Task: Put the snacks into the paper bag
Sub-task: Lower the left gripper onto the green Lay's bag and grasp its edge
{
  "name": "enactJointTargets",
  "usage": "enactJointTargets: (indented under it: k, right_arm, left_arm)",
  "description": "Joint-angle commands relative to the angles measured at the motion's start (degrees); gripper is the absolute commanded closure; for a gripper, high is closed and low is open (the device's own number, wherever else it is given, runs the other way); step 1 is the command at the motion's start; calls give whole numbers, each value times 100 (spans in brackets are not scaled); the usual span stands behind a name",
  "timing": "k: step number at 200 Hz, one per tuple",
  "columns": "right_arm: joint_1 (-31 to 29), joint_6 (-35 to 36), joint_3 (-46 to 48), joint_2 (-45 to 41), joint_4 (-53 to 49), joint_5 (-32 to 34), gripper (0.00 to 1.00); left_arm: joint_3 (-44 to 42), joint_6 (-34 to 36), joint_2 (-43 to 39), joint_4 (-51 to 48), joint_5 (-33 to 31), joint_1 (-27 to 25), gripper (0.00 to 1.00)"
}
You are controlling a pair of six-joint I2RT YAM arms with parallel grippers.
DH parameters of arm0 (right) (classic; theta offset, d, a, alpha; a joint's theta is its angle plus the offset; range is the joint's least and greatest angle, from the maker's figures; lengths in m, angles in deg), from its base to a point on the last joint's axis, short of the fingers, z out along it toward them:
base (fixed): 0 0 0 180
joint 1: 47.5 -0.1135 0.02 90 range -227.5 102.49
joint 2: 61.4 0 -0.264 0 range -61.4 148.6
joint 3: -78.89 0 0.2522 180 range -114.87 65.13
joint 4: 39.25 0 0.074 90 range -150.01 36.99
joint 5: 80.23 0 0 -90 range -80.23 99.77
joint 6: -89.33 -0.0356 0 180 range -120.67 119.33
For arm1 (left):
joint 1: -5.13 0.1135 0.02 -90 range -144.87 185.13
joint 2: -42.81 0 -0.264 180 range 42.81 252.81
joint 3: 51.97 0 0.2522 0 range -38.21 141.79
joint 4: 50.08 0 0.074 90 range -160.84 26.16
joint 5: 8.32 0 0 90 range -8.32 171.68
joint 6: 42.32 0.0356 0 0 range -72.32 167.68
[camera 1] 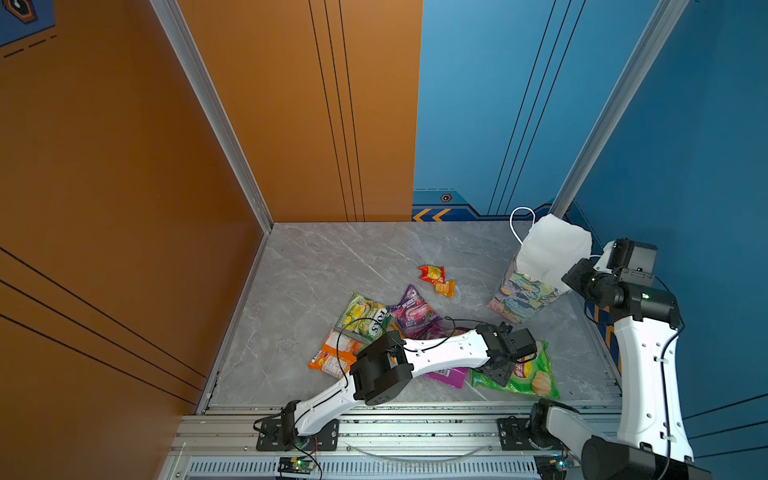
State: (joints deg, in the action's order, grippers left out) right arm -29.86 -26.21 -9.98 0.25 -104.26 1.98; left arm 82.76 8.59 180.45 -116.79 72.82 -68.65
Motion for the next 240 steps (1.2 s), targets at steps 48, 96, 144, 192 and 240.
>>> enactJointTargets:
  k: [48,96,144,192,240]
  right_arm:
    - [10,-74,69,-188,185,-129,100]
    - [14,-83,14,-223,108,-102,100]
    - [136,-234,-147,-243,71,32,100]
    - [1026,-578,-396,-128,21,-262,100]
    - [2043,-888,-373,14,214,-1086,100]
  left_arm:
    - [-936,25,-394,-791,-1792,625,17]
    - [-1055,315,-876,-762,-2359,780,15]
    - [-1016,1075,-1605,31,-2113,114,5]
    - [-890,2197,-1241,1559,-1028,-76,1]
    - [1028,1459,185,837,-603,251,0]
